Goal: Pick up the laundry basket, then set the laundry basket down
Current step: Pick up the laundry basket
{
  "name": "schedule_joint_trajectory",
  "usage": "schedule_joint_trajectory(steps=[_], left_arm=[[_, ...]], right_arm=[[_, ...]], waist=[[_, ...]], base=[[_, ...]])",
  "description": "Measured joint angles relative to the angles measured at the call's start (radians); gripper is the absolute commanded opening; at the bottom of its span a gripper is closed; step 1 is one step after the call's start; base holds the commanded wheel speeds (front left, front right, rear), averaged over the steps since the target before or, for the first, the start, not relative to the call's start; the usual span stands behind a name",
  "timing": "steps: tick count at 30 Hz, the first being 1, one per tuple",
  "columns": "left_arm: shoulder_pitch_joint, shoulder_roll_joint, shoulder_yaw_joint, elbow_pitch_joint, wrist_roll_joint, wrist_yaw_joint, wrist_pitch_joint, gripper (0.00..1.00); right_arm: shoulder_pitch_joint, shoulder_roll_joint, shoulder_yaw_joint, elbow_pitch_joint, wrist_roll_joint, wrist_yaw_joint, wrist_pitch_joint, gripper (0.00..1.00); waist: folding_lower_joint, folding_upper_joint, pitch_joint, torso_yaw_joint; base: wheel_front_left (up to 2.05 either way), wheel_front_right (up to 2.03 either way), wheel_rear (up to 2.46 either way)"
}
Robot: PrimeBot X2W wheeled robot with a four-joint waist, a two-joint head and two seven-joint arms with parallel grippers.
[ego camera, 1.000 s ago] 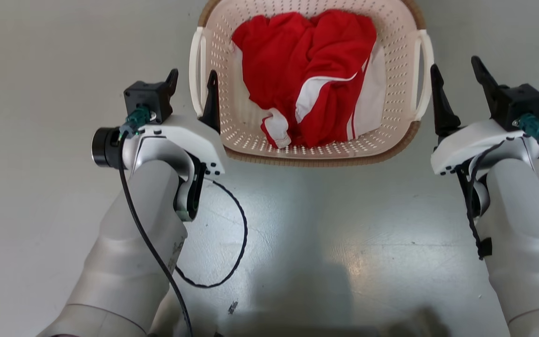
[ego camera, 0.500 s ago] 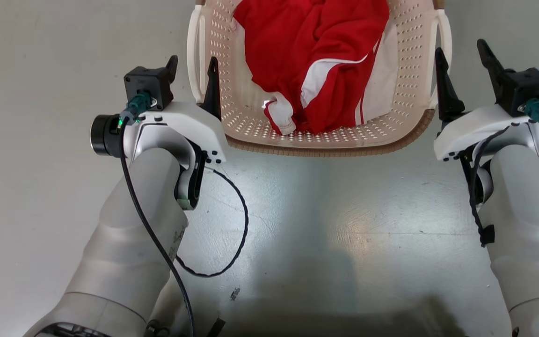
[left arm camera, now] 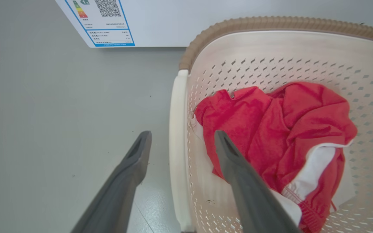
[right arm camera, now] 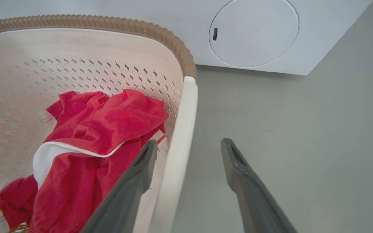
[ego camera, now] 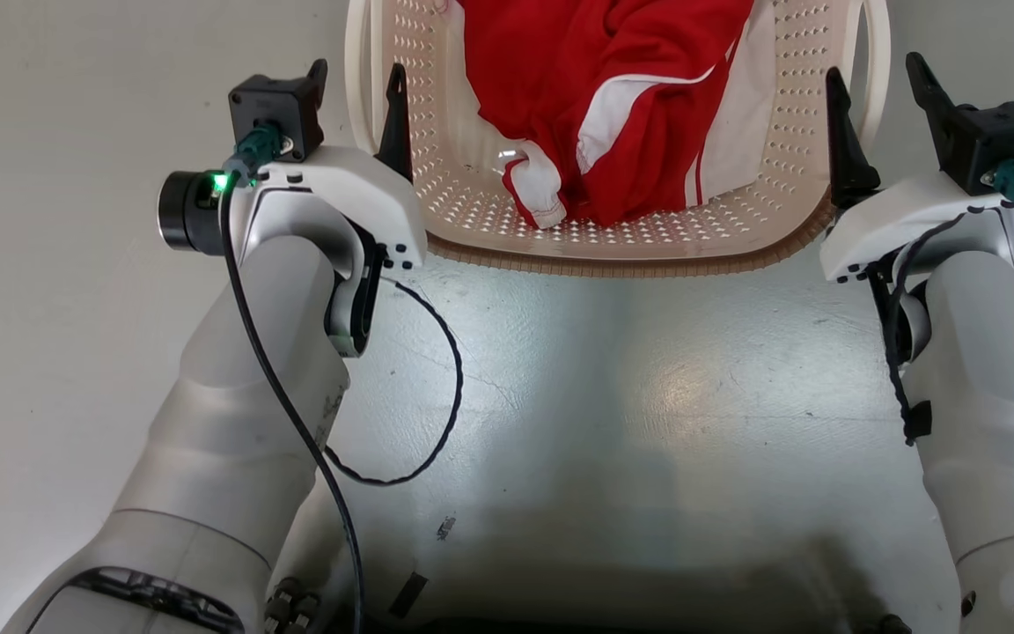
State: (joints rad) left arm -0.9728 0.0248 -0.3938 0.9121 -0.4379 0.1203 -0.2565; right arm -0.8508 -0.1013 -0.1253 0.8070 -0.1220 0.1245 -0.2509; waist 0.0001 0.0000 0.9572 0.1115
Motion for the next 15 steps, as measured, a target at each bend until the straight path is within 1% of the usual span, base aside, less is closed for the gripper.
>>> schedule_joint_trajectory(steps=[3, 7, 11, 15], left_arm=[[-0.018, -0.001, -0.002, 0.017, 0.0, 0.0, 0.0, 1.0], [-0.048, -0.002, -0.012, 0.048, -0.006, -0.001, 0.0, 1.0], [-0.075, -0.002, -0.049, 0.122, -0.05, -0.008, 0.0, 1.0], [-0.11, -0.003, -0.089, 0.162, -0.089, -0.017, 0.018, 1.0]], right_arm=[[-0.02, 0.008, 0.0, 0.028, -0.001, 0.0, 0.0, 1.0], [-0.059, 0.015, 0.001, 0.095, -0.001, 0.0, 0.0, 1.0], [-0.1, 0.017, -0.002, 0.175, -0.002, 0.0, 0.0, 1.0], [-0.144, 0.019, -0.013, 0.235, -0.012, 0.0, 0.001, 1.0]], waist=[[0.0, 0.0, 0.007, 0.0], [0.0, 0.0, 0.013, 0.003], [0.0, 0.0, 0.014, 0.001], [0.0, 0.0, 0.017, -0.004]], base=[[0.0, 0.0, 0.0], [0.0, 0.0, 0.0], [0.0, 0.0, 0.0], [0.0, 0.0, 0.0]])
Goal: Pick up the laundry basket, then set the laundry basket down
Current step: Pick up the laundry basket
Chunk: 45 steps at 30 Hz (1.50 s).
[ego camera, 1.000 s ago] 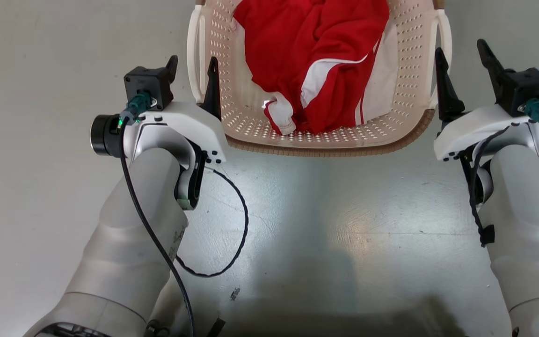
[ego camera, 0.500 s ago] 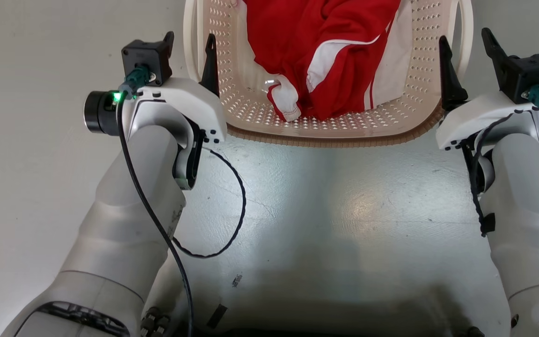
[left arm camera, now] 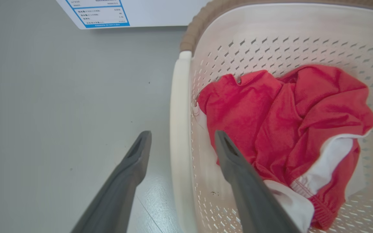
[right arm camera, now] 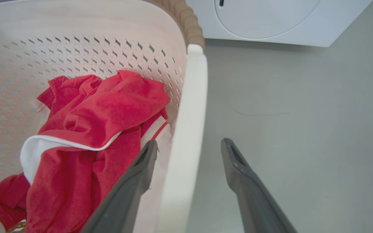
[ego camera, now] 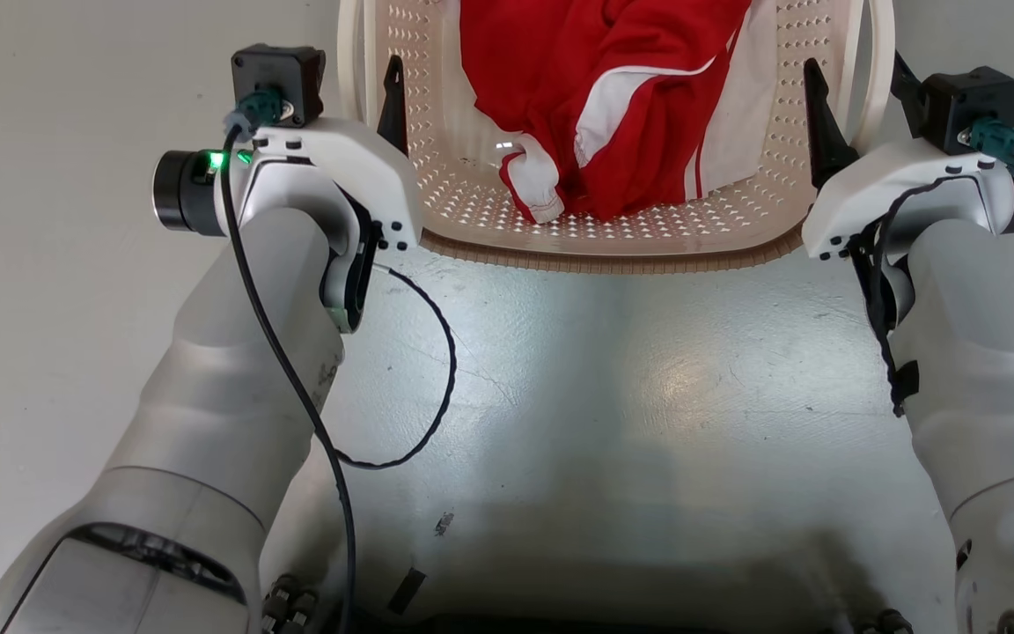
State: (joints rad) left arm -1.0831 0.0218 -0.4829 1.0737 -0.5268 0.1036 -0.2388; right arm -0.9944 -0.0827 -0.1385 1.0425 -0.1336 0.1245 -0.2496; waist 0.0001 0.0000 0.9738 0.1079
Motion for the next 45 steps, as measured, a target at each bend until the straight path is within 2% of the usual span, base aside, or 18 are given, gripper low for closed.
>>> schedule_joint_trajectory(steps=[13, 30, 31, 32, 33, 34, 45], left_arm=[[-0.065, 0.0, -0.106, 0.066, -0.087, -0.007, 0.036, 1.0], [-0.1, 0.001, -0.214, 0.106, -0.163, 0.003, 0.044, 1.0], [-0.1, 0.001, -0.22, 0.106, -0.166, 0.003, 0.043, 0.95], [-0.1, 0.0, -0.226, 0.106, -0.171, 0.003, 0.043, 0.62], [-0.1, 0.001, -0.232, 0.106, -0.171, 0.009, 0.04, 0.3], [-0.1, 0.001, -0.237, 0.106, -0.172, 0.014, 0.039, 0.0], [-0.089, 0.004, -0.296, 0.109, -0.236, 0.038, 0.026, 0.0]], right_arm=[[-0.077, 0.007, -0.06, 0.108, -0.05, 0.0, 0.024, 1.0], [-0.134, 0.007, 0.012, 0.192, -0.015, 0.0, 0.011, 1.0], [-0.136, 0.007, 0.017, 0.192, -0.012, 0.0, 0.01, 1.0], [-0.137, 0.007, 0.022, 0.192, -0.007, 0.0, 0.01, 0.99], [-0.137, 0.006, 0.031, 0.192, -0.001, 0.0, 0.008, 0.39], [-0.137, 0.006, 0.041, 0.192, 0.007, 0.0, 0.007, 0.0], [-0.128, 0.0, 0.111, 0.202, 0.065, -0.002, 0.002, 0.0]], waist=[[0.0, 0.0, 0.004, -0.015], [0.0, 0.0, 0.011, -0.025], [0.0, 0.0, 0.012, -0.025], [0.0, 0.0, 0.012, -0.026], [0.0, 0.0, 0.012, -0.026], [0.0, 0.0, 0.012, -0.026], [0.0, 0.0, -0.029, -0.029]], base=[[0.0, 0.0, 0.0], [0.0, 0.0, 0.0], [0.0, 0.0, 0.0], [0.0, 0.0, 0.0], [0.0, 0.0, 0.0], [0.0, 0.0, 0.0], [0.0, 0.0, 0.0]])
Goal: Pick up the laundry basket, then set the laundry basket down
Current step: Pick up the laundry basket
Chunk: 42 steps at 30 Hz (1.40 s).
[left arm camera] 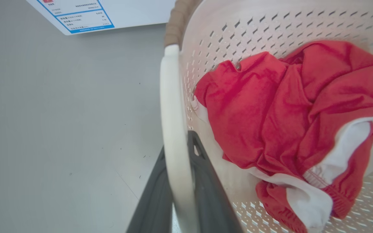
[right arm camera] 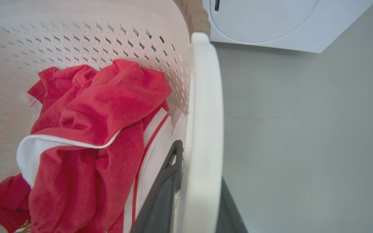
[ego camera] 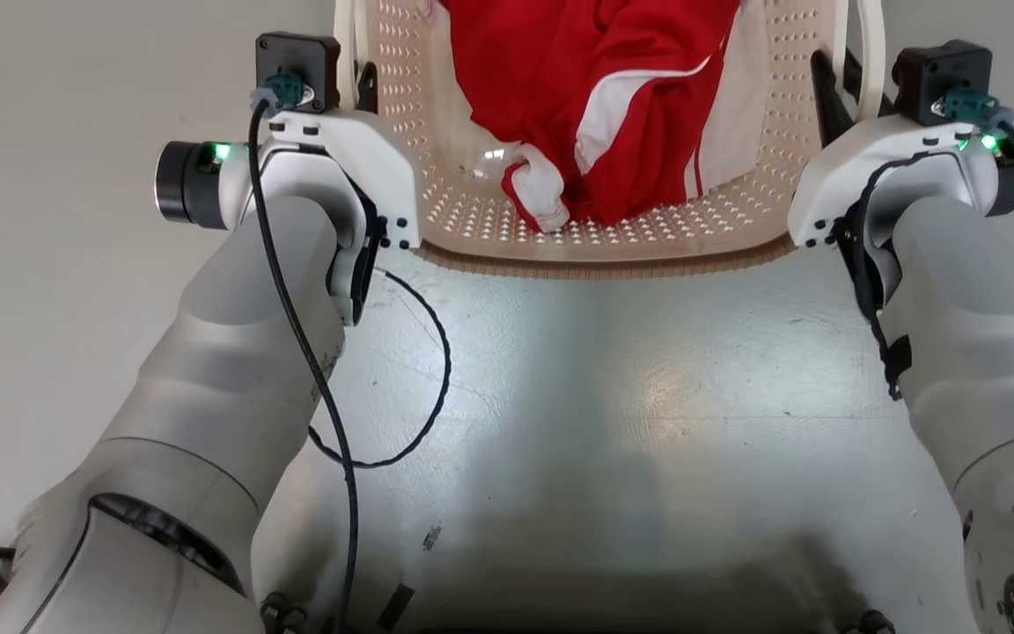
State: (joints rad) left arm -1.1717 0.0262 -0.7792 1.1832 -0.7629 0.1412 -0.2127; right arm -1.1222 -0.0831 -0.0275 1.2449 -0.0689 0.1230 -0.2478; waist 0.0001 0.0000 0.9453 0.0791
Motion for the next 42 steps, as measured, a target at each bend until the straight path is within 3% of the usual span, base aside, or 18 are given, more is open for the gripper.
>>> schedule_joint_trajectory(steps=[7, 16, 27, 42], left_arm=[[0.059, 0.0, -0.042, 0.01, -0.042, 0.0, 0.011, 0.0], [0.158, -0.001, -0.072, 0.059, -0.091, -0.002, 0.052, 0.0], [0.304, 0.001, -0.087, 0.101, -0.118, -0.047, 0.128, 0.0], [0.484, 0.004, -0.12, 0.113, -0.137, -0.112, 0.231, 0.0]], right_arm=[[0.062, 0.0, 0.071, 0.026, 0.049, 0.0, 0.016, 0.0], [0.156, 0.004, 0.281, 0.014, 0.264, -0.001, 0.148, 0.0], [0.304, 0.008, 0.456, -0.036, 0.46, -0.008, 0.291, 0.0], [0.466, 0.013, 0.595, -0.027, 0.579, -0.009, 0.434, 0.0]], waist=[[0.0, 0.0, -0.061, -0.009], [0.0, 0.0, -0.2, -0.038], [0.0, 0.0001, -0.447, -0.086], [-0.0002, 0.0001, -0.794, -0.132]], base=[[0.0, 0.0, 0.0], [0.0, 0.0, 0.0], [0.0, 0.0, 0.0], [0.0, 0.0, 0.0]])
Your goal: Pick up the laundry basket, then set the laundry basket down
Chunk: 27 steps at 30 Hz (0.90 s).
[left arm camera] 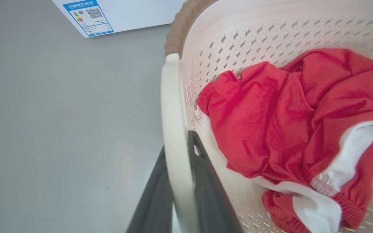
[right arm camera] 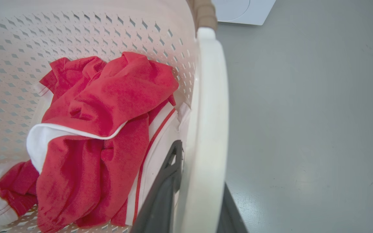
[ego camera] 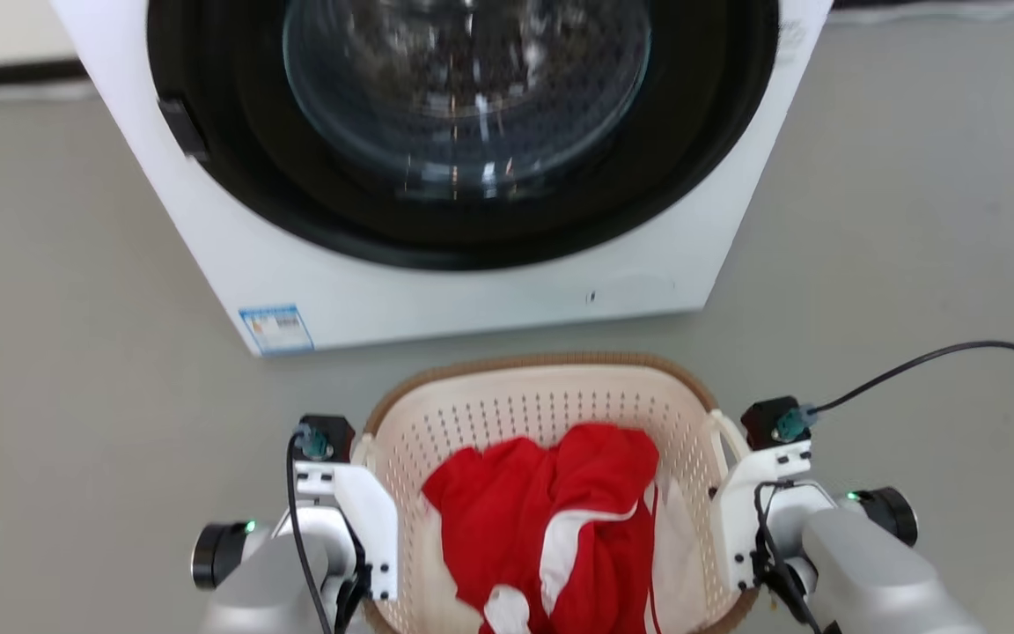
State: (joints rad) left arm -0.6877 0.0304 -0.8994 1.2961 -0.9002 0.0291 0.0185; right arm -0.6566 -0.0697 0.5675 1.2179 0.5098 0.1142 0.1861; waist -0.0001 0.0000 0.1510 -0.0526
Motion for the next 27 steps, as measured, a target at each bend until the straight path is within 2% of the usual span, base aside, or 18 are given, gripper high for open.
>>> schedule_joint_trajectory(steps=[7, 11, 27], left_arm=[[0.055, 0.0, -0.008, 0.002, -0.017, -0.009, 0.026, 0.0], [0.06, 0.001, -0.008, 0.002, -0.023, -0.01, 0.026, 0.0], [0.085, 0.006, -0.007, 0.003, -0.041, -0.01, 0.043, 0.0]], right_arm=[[0.03, 0.0, 0.055, -0.008, 0.029, 0.0, 0.05, 0.0], [0.038, 0.0, 0.067, -0.01, 0.039, 0.0, 0.053, 0.0], [0.037, 0.001, 0.112, -0.008, 0.078, -0.001, 0.069, 0.0]], waist=[[0.0, 0.0, -0.128, -0.011], [-0.0001, 0.0, -0.158, -0.012], [0.0, 0.0, -0.19, -0.002]], base=[[0.0, 0.0, 0.0], [0.0, 0.0, 0.0], [0.0, 0.0, 0.0]])
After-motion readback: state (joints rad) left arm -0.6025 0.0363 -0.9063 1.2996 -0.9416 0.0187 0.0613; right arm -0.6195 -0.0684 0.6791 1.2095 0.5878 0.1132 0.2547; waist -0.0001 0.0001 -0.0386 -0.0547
